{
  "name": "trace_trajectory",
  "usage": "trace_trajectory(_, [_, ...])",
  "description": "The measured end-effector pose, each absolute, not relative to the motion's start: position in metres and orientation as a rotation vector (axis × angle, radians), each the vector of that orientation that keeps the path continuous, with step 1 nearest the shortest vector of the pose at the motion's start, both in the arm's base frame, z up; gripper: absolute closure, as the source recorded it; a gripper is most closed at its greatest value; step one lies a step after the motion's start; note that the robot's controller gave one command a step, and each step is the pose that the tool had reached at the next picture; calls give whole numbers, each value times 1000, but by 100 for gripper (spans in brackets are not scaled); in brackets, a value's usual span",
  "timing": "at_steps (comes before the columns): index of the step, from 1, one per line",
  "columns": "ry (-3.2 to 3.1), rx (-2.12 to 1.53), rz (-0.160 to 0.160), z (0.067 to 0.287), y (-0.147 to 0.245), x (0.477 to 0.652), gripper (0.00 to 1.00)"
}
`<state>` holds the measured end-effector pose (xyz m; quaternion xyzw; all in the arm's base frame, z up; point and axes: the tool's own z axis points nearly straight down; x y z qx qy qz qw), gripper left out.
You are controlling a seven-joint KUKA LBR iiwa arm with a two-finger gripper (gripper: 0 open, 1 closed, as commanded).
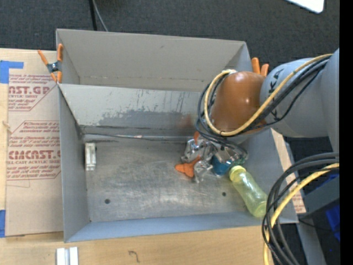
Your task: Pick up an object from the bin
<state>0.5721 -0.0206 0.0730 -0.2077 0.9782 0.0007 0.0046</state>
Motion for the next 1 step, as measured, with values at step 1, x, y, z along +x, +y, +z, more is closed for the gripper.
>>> trace_trajectory(1, [3084, -578, 1, 212, -10, 565, 100])
